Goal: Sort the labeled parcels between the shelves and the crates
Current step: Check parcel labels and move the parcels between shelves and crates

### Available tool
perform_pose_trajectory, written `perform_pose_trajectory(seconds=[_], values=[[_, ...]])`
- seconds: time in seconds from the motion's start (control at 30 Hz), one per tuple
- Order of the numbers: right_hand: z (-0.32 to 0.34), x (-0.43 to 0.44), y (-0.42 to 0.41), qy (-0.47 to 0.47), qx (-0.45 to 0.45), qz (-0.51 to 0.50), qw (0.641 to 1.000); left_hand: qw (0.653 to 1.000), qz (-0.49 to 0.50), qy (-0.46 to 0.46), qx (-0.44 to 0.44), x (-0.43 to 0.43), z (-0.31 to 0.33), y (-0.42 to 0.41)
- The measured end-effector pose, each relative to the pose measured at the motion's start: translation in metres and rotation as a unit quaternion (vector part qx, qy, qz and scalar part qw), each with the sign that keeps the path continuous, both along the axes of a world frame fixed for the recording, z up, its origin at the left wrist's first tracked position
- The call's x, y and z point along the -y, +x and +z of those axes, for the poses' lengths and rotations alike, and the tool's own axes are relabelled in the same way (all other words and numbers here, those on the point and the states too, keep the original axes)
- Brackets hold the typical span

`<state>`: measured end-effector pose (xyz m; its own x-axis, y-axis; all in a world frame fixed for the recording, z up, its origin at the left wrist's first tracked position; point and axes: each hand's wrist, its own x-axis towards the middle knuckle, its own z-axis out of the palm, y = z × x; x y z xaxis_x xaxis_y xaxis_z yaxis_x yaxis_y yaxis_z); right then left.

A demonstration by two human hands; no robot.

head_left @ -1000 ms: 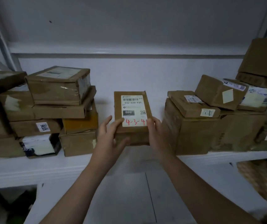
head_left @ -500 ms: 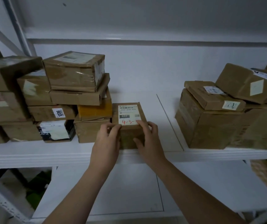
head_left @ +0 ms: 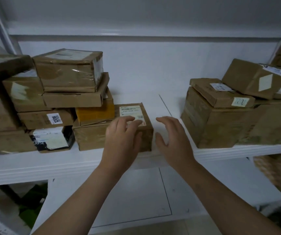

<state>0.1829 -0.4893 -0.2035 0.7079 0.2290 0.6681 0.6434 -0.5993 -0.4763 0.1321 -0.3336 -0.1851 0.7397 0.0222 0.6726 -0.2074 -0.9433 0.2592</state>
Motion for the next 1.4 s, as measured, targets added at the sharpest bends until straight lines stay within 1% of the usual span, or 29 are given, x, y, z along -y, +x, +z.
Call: perform_pose_trajectory(seconds=[0.13, 0.2, 0.3, 0.4, 0.53, 0.63, 0.7, 0.77, 0.83, 0.9, 1.0, 1.1, 1.27, 1.4], values=[[0.023, 0.043, -0.003, 0.032, 0.048, -0.054, 0.997, 0.998, -0.063, -0.016, 0.006, 0.035, 0.018, 0.012], [0.034, 0.071, -0.002, 0.043, 0.044, -0.086, 0.994, 0.995, -0.094, -0.015, -0.001, 0.057, 0.027, 0.02], [0.049, 0.117, -0.002, 0.042, 0.04, -0.134, 0.989, 0.99, -0.141, -0.022, 0.011, 0.094, 0.04, 0.033], [0.065, 0.163, 0.0, 0.056, 0.037, -0.164, 0.984, 0.984, -0.175, -0.025, 0.009, 0.136, 0.055, 0.05], [0.084, 0.22, 0.01, 0.057, 0.034, -0.189, 0.98, 0.979, -0.198, -0.053, -0.01, 0.198, 0.082, 0.086], [0.097, 0.25, 0.022, 0.052, 0.018, -0.189, 0.98, 0.984, -0.173, -0.034, -0.008, 0.24, 0.104, 0.115], [0.103, 0.263, 0.031, 0.056, -0.013, -0.179, 0.982, 0.989, -0.141, -0.01, -0.043, 0.26, 0.119, 0.134], [0.108, 0.271, 0.039, 0.081, -0.051, -0.163, 0.982, 0.988, -0.11, 0.017, -0.106, 0.27, 0.13, 0.15], [0.112, 0.275, 0.047, 0.111, -0.084, -0.149, 0.979, 0.984, -0.105, 0.035, -0.14, 0.272, 0.131, 0.16], [0.115, 0.277, 0.055, 0.151, -0.122, -0.117, 0.974, 0.988, -0.101, 0.024, -0.111, 0.272, 0.123, 0.16], [0.115, 0.276, 0.062, 0.219, -0.166, -0.039, 0.961, 0.994, -0.091, -0.037, -0.045, 0.273, 0.109, 0.15], [0.114, 0.274, 0.065, 0.275, -0.195, 0.025, 0.941, 0.991, -0.101, -0.082, -0.013, 0.274, 0.102, 0.138], [0.11, 0.273, 0.064, 0.333, -0.185, 0.075, 0.922, 0.98, -0.121, -0.152, 0.038, 0.278, 0.091, 0.119], [0.109, 0.27, 0.06, 0.367, -0.188, 0.118, 0.904, 0.973, -0.135, -0.177, 0.067, 0.282, 0.088, 0.102]])
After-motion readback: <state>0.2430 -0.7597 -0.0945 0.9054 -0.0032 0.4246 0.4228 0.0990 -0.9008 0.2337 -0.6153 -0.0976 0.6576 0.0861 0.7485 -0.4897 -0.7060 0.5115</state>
